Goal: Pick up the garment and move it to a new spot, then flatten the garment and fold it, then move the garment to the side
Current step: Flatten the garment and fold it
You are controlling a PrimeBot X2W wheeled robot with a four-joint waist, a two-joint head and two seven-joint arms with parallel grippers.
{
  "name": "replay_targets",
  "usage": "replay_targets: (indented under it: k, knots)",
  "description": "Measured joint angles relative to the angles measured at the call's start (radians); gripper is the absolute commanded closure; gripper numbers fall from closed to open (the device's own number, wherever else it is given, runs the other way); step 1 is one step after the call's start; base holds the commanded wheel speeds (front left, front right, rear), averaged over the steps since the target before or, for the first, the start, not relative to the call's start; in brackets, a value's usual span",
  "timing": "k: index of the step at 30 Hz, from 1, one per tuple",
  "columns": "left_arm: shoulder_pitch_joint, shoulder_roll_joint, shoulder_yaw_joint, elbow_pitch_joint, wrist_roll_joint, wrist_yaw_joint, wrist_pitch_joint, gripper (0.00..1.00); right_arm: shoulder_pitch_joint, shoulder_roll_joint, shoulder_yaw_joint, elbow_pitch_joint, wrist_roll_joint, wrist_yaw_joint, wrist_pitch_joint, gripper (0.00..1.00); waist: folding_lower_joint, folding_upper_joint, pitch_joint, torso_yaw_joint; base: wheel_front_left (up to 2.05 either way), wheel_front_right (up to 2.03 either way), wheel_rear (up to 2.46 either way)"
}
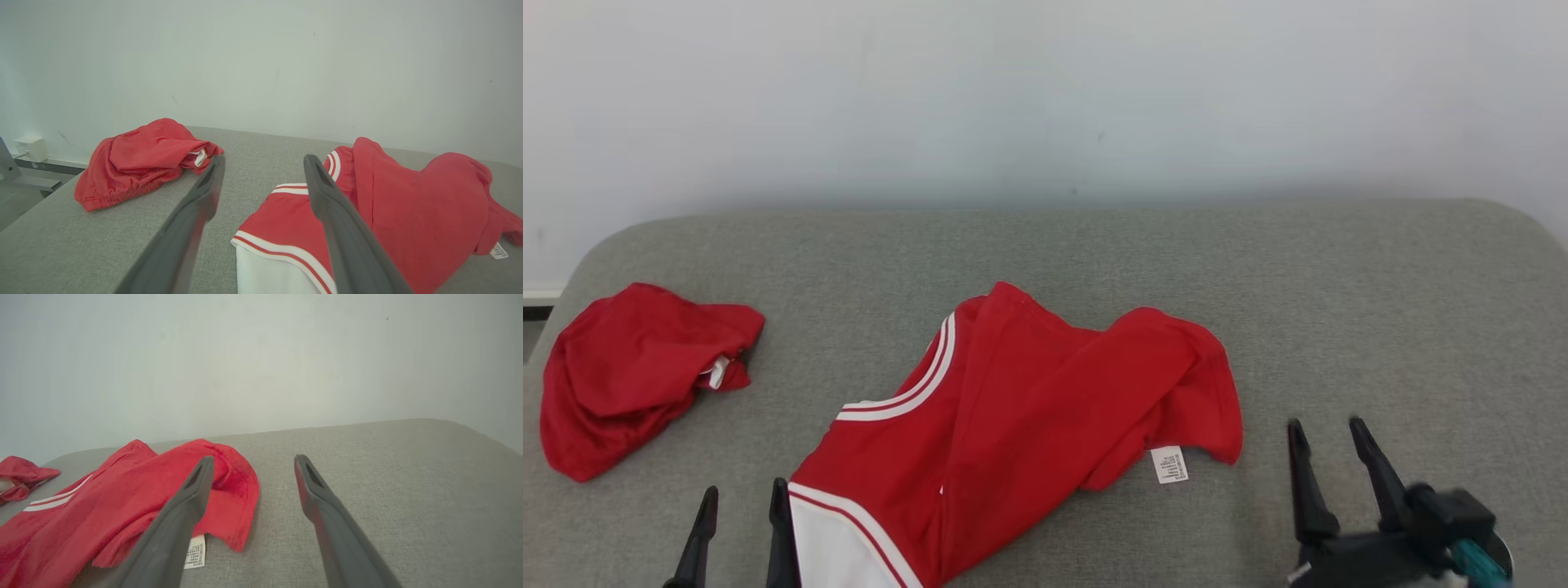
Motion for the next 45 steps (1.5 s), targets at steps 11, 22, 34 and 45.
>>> replay_targets:
  k: [11,22,34,45]
  knots:
    - [-0.053,-0.032,-0.028,0.031,0.012,-0.026,0.000,0.00,-0.283,-0.048,0.143,0.050,-0.039,0.000,0.102,0.00,0.0001,-0.0001,0.030,0.086,0.00,0.00,0.00]
    - [-0.137,-0.053,-0.085,0.073,0.006,-0.042,0.000,0.00,-0.601,-0.125,0.274,0.318,0.006,0.001,0.211,0.00,0.0001,0.0000,0.097,0.209,0.00,0.00,0.00]
    - [-0.197,-0.058,-0.159,0.107,-0.056,-0.043,0.000,0.00,-0.802,-0.146,0.423,0.624,0.094,0.001,0.305,0.00,0.0002,0.0001,0.171,0.332,0.00,0.00,0.00]
    - [-0.218,-0.058,-0.186,0.114,-0.090,-0.028,0.000,0.00,-0.907,-0.140,0.488,0.812,0.144,0.001,0.374,0.58,0.0002,0.0001,0.221,0.387,0.00,0.00,0.00]
